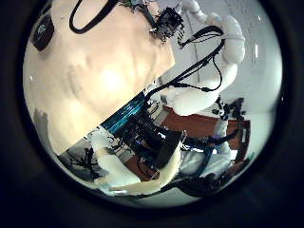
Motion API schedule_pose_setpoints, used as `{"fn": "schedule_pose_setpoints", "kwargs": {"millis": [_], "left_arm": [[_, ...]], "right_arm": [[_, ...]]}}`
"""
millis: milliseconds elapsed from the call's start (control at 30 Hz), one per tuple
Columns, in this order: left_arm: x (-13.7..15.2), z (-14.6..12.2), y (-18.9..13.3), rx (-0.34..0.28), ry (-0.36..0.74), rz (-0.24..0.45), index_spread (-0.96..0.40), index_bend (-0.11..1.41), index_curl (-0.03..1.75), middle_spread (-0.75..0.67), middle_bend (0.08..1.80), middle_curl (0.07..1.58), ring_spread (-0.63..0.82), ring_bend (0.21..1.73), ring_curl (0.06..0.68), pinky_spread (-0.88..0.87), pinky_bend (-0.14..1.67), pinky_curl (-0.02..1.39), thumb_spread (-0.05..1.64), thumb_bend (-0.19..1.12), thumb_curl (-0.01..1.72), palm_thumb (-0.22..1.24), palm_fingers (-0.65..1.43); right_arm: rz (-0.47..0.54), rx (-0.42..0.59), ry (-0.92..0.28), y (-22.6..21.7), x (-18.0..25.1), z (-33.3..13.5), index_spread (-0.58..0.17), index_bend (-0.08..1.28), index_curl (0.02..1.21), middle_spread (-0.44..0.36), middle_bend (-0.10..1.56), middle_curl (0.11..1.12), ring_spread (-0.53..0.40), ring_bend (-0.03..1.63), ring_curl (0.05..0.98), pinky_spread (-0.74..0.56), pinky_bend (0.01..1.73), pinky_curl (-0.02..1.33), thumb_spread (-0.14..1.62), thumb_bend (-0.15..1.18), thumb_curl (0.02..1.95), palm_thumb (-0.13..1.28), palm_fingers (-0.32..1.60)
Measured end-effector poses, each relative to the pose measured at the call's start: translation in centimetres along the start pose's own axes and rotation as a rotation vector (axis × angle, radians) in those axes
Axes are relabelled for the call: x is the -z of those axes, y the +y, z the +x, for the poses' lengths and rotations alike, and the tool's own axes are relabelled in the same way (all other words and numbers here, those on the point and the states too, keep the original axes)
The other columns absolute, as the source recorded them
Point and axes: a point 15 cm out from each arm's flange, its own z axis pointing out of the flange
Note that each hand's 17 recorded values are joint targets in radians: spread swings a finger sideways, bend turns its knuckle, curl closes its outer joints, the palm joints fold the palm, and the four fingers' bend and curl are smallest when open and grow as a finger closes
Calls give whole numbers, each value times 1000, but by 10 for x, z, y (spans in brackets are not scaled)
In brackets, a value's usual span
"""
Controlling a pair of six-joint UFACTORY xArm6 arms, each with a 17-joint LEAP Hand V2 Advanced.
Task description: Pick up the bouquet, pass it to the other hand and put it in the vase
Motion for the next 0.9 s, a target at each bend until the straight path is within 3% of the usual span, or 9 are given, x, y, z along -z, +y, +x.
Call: {"fn": "schedule_pose_setpoints", "kwargs": {"millis": [133, 200, 267, 333, 367, 633, 900], "left_arm": [[1, 0, 1, 1, 0, 2, -39, 221, 429, 317, 169, 255, 554, 370, 214, 655, 281, 165, 1088, -21, 260, 19, 136], [2, -1, 0, 2, -1, 5, -39, 224, 429, 317, 167, 254, 554, 370, 214, 651, 282, 165, 1088, -21, 260, 19, 139], [3, -1, 0, 5, -2, 6, -39, 224, 430, 313, 168, 254, 554, 371, 213, 648, 283, 166, 1088, -21, 260, 19, 139], [4, 0, 0, 7, -3, 9, -39, 223, 429, 309, 171, 254, 558, 373, 213, 646, 282, 165, 1088, -21, 260, 19, 141], [3, -1, 1, 8, -4, 8, -39, 223, 429, 307, 171, 254, 558, 373, 213, 645, 282, 165, 1088, -21, 260, 19, 141], [4, 1, 7, 3, -5, 17, -39, 222, 429, 303, 170, 255, 561, 373, 211, 642, 280, 165, 1088, -20, 263, 25, 142], [6, 3, 5, 3, -3, 25, -39, 226, 429, 303, 169, 254, 559, 375, 212, 642, 277, 165, 1087, -21, 266, 26, 145]], "right_arm": [[0, 5, 3, -3, 0, -3, -220, 219, 413, -43, 529, 469, -160, 930, 269, 77, 543, 89, 1090, -10, 382, 565, 596], [1, 0, 2, -1, 1, -1, -265, 243, 417, -89, 566, 482, -201, 985, 279, 9, 566, 72, 1079, -8, 390, 601, 772], [14, 0, 1, 0, 8, -1, -333, 291, 436, -151, 647, 518, -246, 1038, 298, -204, 724, 97, 1073, -3, 402, 648, 1184], [41, 1, -2, 3, 21, -1, -376, 390, 523, -193, 720, 573, -261, 1107, 364, -353, 844, 164, 1068, -6, 413, 697, 1233], [49, 1, -2, 4, 25, -1, -383, 439, 552, -200, 759, 594, -259, 1128, 378, -352, 887, 185, 1067, 1, 418, 717, 1313], [52, 1, -3, 5, 26, -1, -428, 797, 801, -242, 1051, 775, -246, 1314, 503, -322, 1317, 393, 1050, 45, 494, 952, 1234], [52, 1, -3, 5, 26, -1, -382, 975, 937, -214, 1217, 857, -219, 1418, 586, -248, 1431, 490, 1013, 88, 608, 1117, 1150]]}}
